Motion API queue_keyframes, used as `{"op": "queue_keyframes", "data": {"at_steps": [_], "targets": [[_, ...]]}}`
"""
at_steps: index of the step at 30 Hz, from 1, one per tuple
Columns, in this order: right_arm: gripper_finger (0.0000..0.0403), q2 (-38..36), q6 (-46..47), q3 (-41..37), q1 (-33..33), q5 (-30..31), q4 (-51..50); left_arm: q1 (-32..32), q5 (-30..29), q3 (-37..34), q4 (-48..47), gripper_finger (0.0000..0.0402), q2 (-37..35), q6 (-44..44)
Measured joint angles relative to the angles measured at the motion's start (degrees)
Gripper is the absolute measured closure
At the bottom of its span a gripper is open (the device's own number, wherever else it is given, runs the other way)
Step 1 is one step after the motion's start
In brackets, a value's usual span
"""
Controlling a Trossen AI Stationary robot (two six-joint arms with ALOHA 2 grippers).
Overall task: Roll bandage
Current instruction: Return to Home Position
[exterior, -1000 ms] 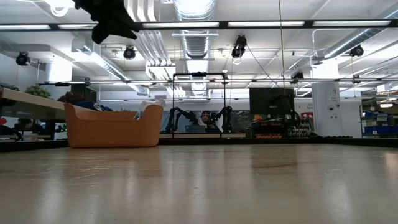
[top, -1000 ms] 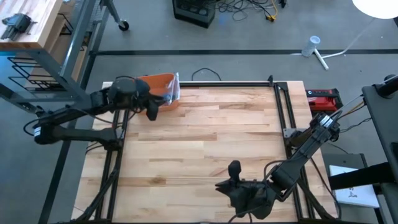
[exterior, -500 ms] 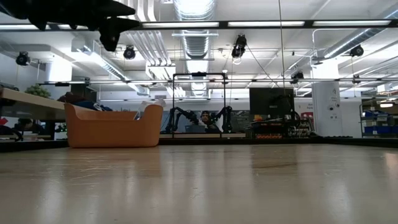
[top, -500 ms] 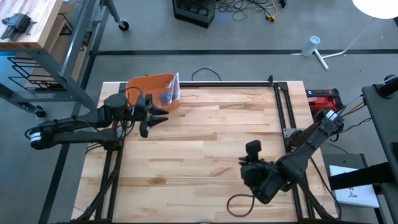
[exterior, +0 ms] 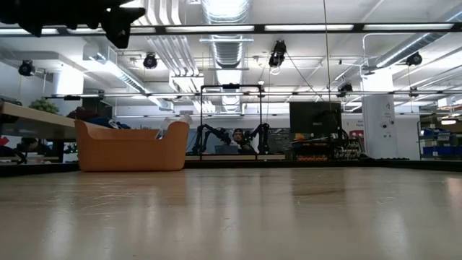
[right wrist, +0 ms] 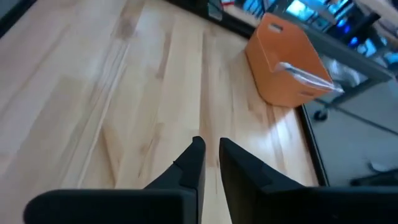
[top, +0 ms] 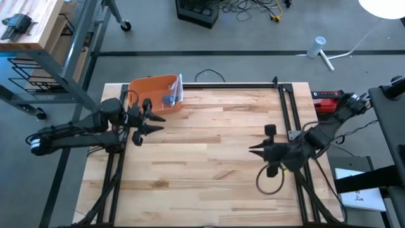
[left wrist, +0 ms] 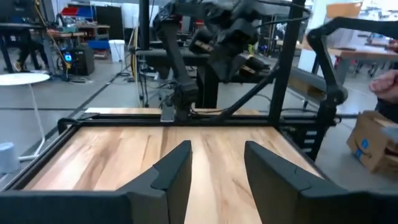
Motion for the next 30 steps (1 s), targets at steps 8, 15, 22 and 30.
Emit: {"op": "queue_keyframes", "data": {"at_steps": [8, 15, 22, 30], "targets": [[0.0354, -16.47, -6.97, -28.25, -6.42, -18.67, 40.25, 0.02, 0.22, -6.26, -0.10, 0.0279, -7.01, 4.90], [0.0339, -19.51, 1.11, -39.28, -19.92, -30.42, 51.73, 0.04, 0.20, -9.00, 1.74, 0.0295, -9.65, 5.12], [0.0328, -21.74, 0.31, -42.59, -30.93, -39.32, 53.15, 0.04, 0.20, -9.25, 1.21, 0.0305, -10.42, 3.47], [0.0335, -34.65, 1.14, -46.26, -41.82, -41.85, 49.34, 0.04, 0.29, -9.25, -5.20, 0.0304, -14.60, 0.68]]}}
